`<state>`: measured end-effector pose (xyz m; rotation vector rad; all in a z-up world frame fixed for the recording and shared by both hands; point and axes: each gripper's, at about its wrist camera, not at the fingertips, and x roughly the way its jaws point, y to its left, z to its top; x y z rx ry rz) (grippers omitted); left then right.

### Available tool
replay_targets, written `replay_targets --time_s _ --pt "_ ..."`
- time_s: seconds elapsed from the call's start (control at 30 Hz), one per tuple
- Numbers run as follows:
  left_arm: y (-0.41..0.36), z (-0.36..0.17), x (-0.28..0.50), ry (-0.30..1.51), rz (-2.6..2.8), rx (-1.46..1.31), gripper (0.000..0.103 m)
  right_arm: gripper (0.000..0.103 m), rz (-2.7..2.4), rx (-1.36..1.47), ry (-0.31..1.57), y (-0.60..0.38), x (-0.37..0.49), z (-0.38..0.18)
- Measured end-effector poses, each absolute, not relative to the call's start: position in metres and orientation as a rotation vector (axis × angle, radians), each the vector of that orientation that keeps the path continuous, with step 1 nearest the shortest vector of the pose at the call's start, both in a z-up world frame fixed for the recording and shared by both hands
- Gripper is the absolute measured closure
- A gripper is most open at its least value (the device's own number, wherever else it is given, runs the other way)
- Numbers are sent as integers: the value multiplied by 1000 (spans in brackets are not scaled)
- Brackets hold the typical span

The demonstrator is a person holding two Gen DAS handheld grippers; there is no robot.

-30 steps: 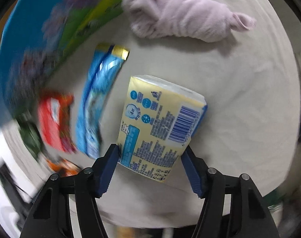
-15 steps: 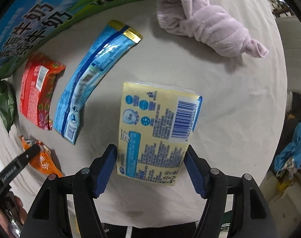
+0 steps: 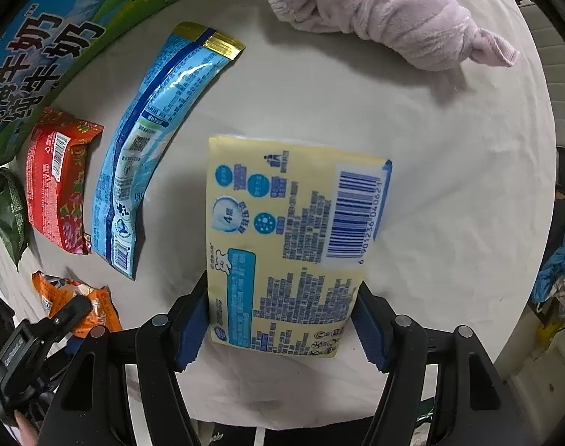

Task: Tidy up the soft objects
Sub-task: 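Carry the carton and orange bag into the box with both tools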

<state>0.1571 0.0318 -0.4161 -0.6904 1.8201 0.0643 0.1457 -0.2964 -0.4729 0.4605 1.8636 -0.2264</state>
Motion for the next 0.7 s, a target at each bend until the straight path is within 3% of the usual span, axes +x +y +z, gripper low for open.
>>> replay_targets --time_s 0.03,0.13,0.43,0.7 --pt "24 -415 160 1798 48 -673 56 33 -227 460 1860 -296 145 -474" --pt "-3 -405 178 1766 32 -506 60 35 -223 467 1843 -290 151 -478" --pt "-51 -387 180 1658 -17 -146 62 37 -180 416 1789 -284 130 -452" --pt "-76 -362 159 1606 -81 -85 62 37 -125 415 1715 -271 97 -417"
